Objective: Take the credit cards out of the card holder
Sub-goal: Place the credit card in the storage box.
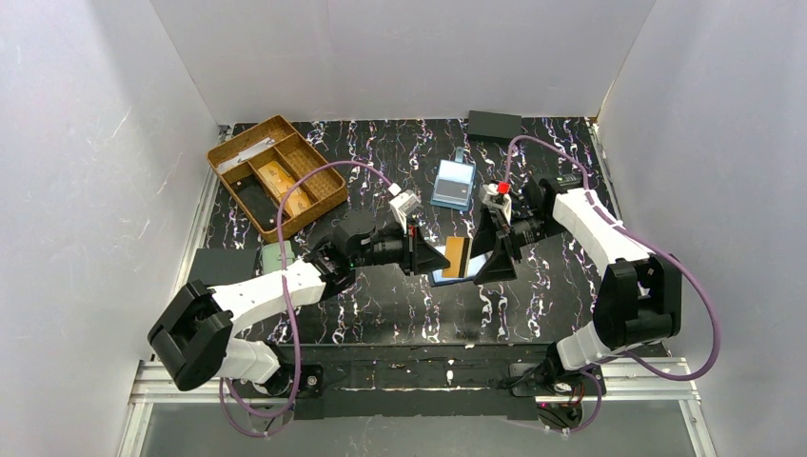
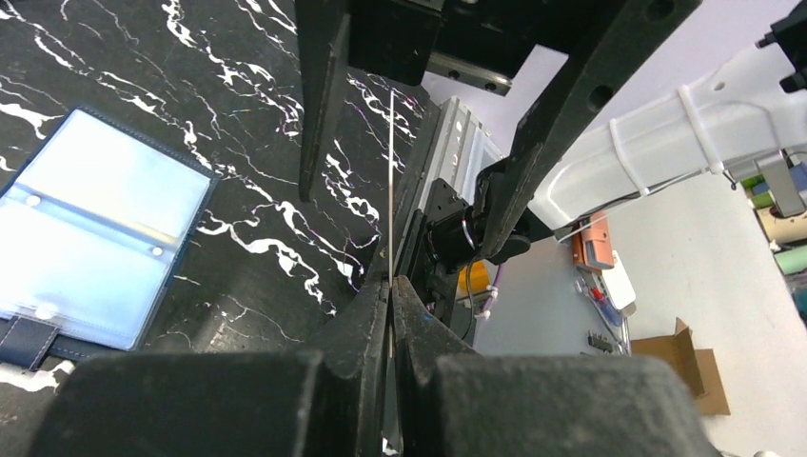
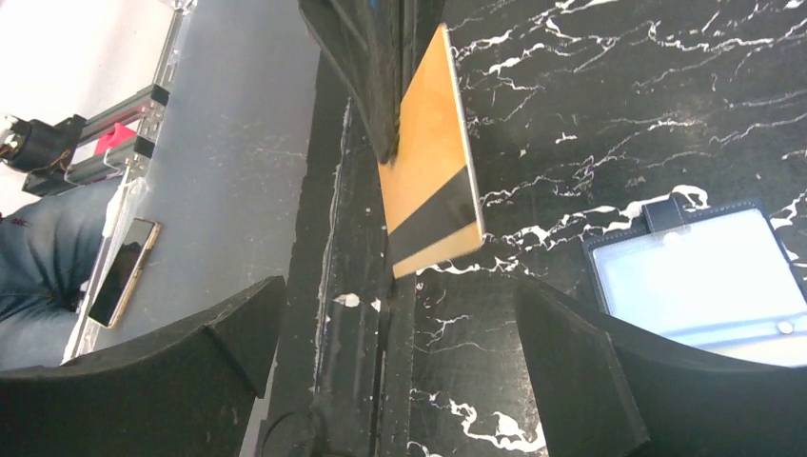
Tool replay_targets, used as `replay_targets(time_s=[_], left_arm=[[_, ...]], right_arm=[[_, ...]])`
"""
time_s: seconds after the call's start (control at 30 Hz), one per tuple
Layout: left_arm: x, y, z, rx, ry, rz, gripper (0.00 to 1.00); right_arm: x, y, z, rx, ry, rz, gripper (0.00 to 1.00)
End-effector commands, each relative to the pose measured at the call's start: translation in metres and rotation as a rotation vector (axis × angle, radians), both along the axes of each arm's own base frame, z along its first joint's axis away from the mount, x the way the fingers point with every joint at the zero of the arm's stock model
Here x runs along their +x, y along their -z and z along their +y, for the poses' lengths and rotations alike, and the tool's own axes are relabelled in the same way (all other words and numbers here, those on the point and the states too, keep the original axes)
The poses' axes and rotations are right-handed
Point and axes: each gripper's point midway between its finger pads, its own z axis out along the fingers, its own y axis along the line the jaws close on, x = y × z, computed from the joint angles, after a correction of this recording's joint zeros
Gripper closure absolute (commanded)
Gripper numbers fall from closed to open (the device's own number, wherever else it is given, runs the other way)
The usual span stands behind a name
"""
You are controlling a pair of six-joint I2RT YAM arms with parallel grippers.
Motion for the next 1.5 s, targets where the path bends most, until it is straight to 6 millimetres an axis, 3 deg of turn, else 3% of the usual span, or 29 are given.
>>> replay_targets(time_s=[0.0, 0.07, 0.23, 0.33, 0.37, 0.4, 0.6, 0.67, 0.77, 0.9, 0.97, 1.1, 1.33, 1.47], left_arm=[[-0.006, -0.029, -0.004, -0.048, 0.020, -0.109, 1.00], [-0.007, -0.030, -0.004, -0.049, 0.017, -0.115, 1.00], [-0.009, -0.033, -0.006, -0.053, 0.014, -0.126, 1.00], [-0.007, -0.033, -0.005, -0.053, -0.005, -0.120, 1.00], [-0.005, -0.032, -0.004, -0.053, -0.027, -0.112, 0.97], [-0.003, -0.031, 0.000, -0.053, -0.059, -0.096, 0.88], [0.019, -0.026, 0.038, -0.114, -0.325, 0.112, 0.17], [0.025, -0.028, 0.052, -0.171, -0.396, 0.237, 0.02], [0.027, -0.033, 0.059, -0.243, -0.396, 0.439, 0.02], [0.023, -0.046, 0.044, -0.318, -0.317, 0.643, 0.02], [0.025, -0.052, 0.034, -0.355, -0.282, 0.744, 0.02], [0.028, -0.065, 0.021, -0.407, -0.276, 0.799, 0.08], [0.031, -0.056, 0.001, -0.402, -0.300, 0.892, 0.21], [0.027, -0.047, -0.009, -0.380, -0.290, 0.929, 0.36]], right_arm=[[-0.003, -0.030, 0.011, 0.059, -0.016, 0.019, 0.03], [-0.005, -0.033, 0.014, 0.058, -0.030, 0.018, 0.07], [-0.003, -0.032, 0.021, 0.025, -0.042, 0.034, 0.33], [0.002, -0.030, 0.024, -0.010, -0.045, 0.015, 0.78], [0.004, -0.030, 0.023, -0.025, -0.042, -0.002, 0.92], [0.008, -0.028, 0.022, -0.049, -0.037, -0.028, 0.99], [0.043, -0.028, 0.005, -0.206, 0.026, -0.369, 0.99], [0.056, -0.034, -0.003, -0.234, 0.007, -0.576, 0.99], [0.067, -0.045, -0.013, -0.245, -0.123, -0.931, 0.99], [0.078, -0.060, -0.014, -0.222, -0.251, -1.335, 0.99], [0.083, -0.065, -0.011, -0.205, -0.257, -1.549, 0.99], [0.081, -0.097, 0.000, -0.112, -0.192, -1.972, 0.99], [0.048, -0.095, 0.010, 0.024, -0.188, -2.185, 0.99], [0.041, -0.087, 0.014, 0.044, -0.195, -2.194, 0.99]])
